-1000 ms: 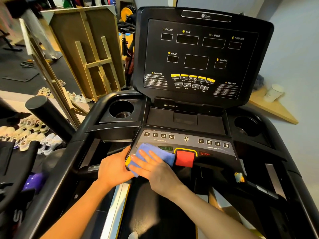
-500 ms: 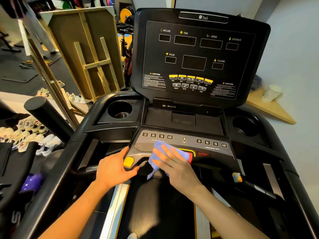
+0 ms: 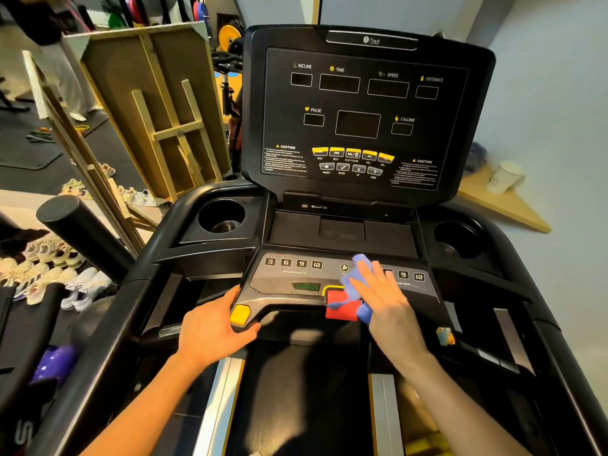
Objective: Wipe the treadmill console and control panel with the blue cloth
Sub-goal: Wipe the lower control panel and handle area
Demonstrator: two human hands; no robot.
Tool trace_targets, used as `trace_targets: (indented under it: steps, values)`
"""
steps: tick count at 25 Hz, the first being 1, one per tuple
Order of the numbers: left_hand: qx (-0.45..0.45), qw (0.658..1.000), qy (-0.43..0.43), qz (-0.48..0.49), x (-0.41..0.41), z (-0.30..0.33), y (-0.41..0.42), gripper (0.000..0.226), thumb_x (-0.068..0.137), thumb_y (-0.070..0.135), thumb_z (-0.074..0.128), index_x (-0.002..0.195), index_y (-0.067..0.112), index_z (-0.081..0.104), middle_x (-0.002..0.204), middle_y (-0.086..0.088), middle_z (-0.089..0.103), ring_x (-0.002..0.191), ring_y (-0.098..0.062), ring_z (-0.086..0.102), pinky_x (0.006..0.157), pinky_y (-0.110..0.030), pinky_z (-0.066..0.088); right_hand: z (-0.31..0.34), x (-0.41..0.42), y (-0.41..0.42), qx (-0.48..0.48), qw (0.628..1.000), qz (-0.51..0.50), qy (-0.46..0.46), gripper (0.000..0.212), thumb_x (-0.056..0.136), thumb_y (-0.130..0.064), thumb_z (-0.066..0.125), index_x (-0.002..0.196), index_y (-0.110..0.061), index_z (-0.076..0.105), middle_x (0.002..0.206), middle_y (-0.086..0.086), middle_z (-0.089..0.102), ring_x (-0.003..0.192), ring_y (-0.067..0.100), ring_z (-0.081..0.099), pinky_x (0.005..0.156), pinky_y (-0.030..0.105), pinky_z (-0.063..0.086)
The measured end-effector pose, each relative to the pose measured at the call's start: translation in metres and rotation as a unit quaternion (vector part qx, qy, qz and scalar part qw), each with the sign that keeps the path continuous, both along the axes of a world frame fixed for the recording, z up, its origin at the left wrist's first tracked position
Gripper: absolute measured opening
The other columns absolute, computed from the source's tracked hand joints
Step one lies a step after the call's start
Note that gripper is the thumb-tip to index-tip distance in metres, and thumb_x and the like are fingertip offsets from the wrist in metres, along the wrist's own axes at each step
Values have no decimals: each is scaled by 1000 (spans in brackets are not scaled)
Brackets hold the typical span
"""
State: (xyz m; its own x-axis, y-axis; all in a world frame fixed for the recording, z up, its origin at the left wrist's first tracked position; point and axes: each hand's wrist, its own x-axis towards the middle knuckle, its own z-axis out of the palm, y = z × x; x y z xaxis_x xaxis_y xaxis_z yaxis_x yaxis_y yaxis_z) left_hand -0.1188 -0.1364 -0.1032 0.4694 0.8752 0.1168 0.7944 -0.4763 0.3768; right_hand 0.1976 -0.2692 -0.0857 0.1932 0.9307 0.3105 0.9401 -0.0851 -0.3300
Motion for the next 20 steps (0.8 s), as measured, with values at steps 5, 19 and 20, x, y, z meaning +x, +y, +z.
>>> trace_targets:
  steps: [5, 19, 20]
  values:
    - [12, 1000, 2, 0, 0, -3, -1, 87, 68, 78, 52, 137, 26, 55, 92, 12, 74, 74, -8, 70, 57, -14, 47, 6, 56, -25, -102, 988, -76, -87, 70, 89, -12, 67, 152, -21, 38, 161, 6, 27, 147, 27, 31, 122, 42, 22]
    - [-85, 996, 13, -6, 3, 6, -2, 82, 66, 71, 69, 137, 45, 37, 111, 12, 66, 91, -4, 58, 69, -16, 45, 46, 86, -47, 75, 940, -255, 213, 51, 101, 2, 46, 146, -22, 49, 164, 5, 27, 152, 27, 20, 122, 41, 22]
    - [-104, 995, 1, -8, 3, 9, -2, 88, 62, 72, 69, 138, 47, 33, 116, 10, 65, 98, -6, 57, 77, -22, 49, 47, 76, -36, 72, 948, -223, 215, 50, 101, 5, 45, 142, -22, 51, 162, 4, 29, 152, 25, 19, 123, 41, 22]
